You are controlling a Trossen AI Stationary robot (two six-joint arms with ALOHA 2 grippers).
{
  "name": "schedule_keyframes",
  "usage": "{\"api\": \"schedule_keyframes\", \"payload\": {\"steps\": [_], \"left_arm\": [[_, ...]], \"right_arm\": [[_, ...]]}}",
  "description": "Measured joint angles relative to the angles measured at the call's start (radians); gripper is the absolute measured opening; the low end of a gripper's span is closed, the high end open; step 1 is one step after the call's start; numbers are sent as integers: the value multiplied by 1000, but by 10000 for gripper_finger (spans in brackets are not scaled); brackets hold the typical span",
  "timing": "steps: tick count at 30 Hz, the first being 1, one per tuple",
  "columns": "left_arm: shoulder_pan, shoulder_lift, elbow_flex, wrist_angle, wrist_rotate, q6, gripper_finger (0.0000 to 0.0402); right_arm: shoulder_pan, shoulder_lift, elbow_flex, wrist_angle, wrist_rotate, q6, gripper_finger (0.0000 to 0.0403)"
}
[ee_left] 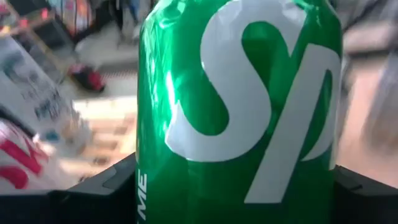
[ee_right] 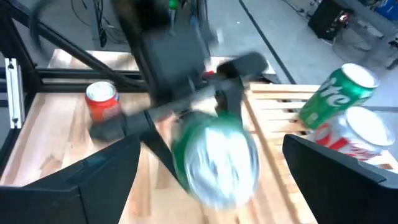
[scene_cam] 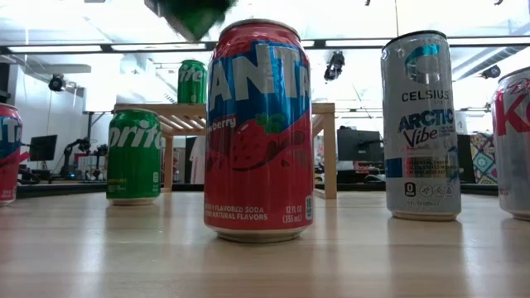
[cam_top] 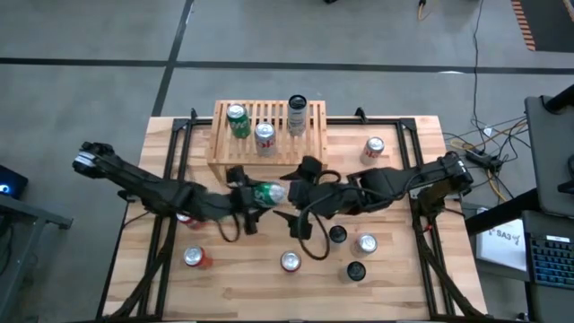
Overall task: Place canned beverage on shelf
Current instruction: Put the bottom green soda can on the shelf
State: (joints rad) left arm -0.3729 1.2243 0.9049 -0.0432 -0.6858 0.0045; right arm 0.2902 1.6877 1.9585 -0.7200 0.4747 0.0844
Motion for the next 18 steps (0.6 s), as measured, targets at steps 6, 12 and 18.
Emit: {"api": "schedule_keyframes", "payload": {"steps": [6,12,18], "left_arm": [[0,-174,-190,305,23,86,274],[31,-324,-339,496,16,116,274],[121,-433,-429,541,11,121,274]], "right_arm": [[0,-56,-33,0,25,-16,382],[-1,-118,-151,9,62,26,383],[-1,-157,-276,98,132,40,384]]}}
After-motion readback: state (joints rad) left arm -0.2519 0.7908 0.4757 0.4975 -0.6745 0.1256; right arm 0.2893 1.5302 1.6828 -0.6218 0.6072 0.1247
